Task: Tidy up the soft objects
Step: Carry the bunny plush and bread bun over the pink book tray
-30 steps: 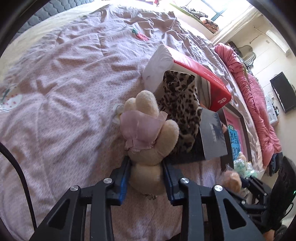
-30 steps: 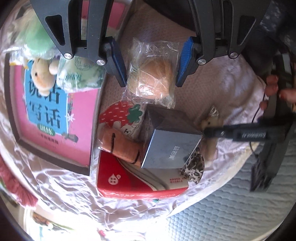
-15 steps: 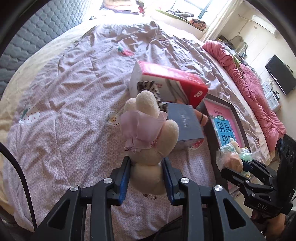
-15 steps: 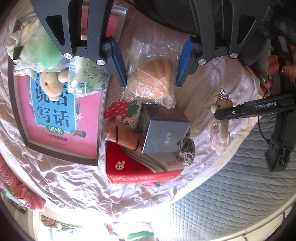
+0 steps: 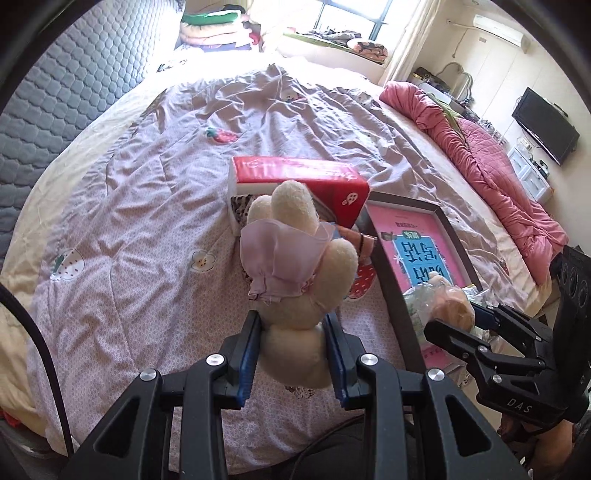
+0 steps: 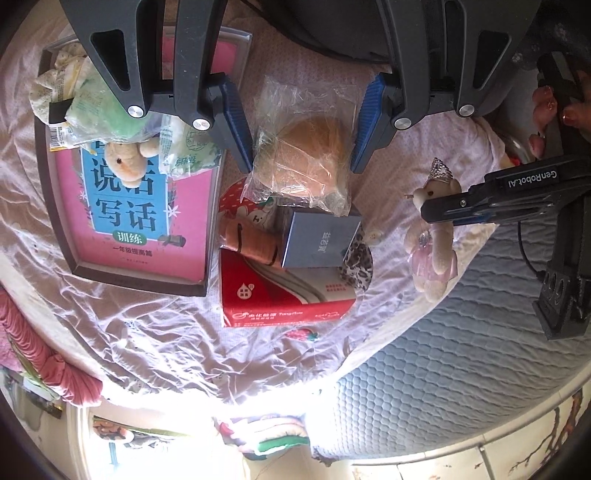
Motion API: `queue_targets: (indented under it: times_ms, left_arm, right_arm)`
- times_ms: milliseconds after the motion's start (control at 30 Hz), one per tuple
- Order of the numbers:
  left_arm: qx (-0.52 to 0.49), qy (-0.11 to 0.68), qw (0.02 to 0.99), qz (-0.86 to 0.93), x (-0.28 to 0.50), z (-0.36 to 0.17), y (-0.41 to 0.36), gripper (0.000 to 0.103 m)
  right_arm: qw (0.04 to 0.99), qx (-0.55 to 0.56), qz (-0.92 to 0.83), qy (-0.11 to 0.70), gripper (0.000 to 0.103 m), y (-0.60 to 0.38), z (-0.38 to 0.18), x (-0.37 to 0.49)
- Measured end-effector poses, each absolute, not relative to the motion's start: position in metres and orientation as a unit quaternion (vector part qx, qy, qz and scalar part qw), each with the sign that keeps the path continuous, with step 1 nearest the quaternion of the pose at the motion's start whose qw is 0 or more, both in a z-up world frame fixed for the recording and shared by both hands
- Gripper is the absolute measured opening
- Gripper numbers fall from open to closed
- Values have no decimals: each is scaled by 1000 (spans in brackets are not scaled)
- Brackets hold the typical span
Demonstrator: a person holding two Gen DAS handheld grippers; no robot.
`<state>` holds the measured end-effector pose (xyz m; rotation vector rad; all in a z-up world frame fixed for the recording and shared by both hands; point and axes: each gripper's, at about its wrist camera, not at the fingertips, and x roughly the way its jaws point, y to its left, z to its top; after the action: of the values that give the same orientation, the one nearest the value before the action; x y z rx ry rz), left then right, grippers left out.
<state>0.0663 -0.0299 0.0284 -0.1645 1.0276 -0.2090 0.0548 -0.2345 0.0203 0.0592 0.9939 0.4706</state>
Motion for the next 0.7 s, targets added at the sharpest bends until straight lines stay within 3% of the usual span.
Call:
queue_targets:
  times_ms: [700]
  left_arm:
    - [-15,479,861,-169,64,55,-122,34]
  right_arm:
    - [900,84,120,411,54,-342,65,46]
